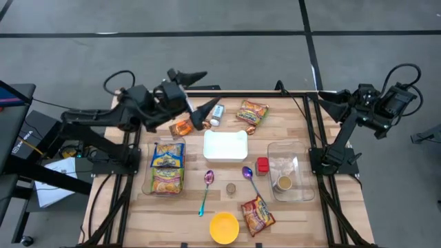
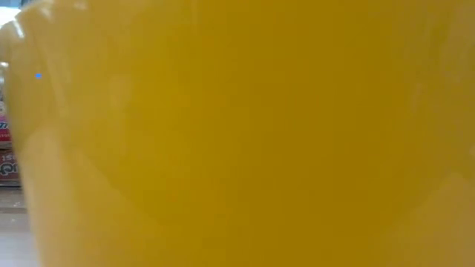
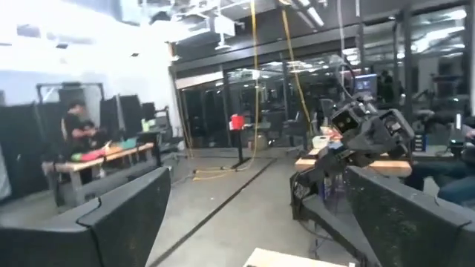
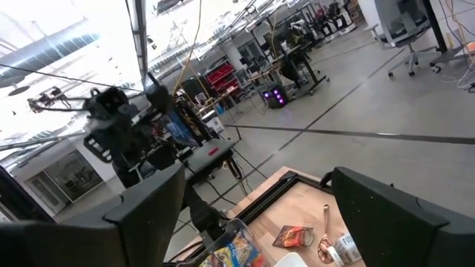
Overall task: Pick & Place Food Item
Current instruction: Put the red seasoning can into the right transparent bin
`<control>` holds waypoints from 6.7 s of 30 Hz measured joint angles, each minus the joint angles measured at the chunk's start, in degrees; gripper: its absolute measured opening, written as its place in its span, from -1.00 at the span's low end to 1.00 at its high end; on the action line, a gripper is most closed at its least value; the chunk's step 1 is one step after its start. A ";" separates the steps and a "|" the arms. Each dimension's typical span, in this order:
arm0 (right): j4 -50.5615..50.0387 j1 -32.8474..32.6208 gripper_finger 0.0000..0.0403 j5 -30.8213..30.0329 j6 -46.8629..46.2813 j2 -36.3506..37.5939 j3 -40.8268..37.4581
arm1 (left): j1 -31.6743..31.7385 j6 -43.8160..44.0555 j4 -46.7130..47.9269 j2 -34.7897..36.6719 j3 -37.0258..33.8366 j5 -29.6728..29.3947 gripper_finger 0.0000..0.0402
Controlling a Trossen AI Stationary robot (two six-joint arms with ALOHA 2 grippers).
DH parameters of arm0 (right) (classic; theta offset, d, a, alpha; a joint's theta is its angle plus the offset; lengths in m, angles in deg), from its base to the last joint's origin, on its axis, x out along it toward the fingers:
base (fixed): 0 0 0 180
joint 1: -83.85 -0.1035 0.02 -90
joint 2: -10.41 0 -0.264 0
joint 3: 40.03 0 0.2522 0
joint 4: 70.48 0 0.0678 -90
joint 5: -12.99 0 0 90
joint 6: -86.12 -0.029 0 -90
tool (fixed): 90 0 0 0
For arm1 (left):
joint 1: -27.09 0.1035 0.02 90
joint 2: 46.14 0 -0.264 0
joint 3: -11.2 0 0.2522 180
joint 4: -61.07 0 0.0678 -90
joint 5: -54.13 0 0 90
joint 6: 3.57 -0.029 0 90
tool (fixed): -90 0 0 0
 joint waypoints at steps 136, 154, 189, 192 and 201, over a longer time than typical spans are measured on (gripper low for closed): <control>-17.05 -9.51 0.66 11.83 4.07 0.02 0.00 | 0.57 15.18 26.23 -28.09 8.14 40.10 0.51; -16.92 -14.38 0.66 1.49 2.14 0.07 0.57 | 1.88 17.22 7.30 -41.53 15.42 30.68 0.51; -17.34 -14.21 0.66 -0.67 1.07 0.07 0.59 | 2.08 15.16 11.17 -60.48 29.03 29.77 0.54; -17.36 -14.21 0.66 -0.65 1.07 0.07 0.59 | 2.06 15.16 11.10 -61.10 29.05 29.75 0.54; -17.36 -14.21 0.66 -0.65 1.03 0.07 0.59 | 1.50 15.21 10.80 -63.35 29.01 29.43 0.54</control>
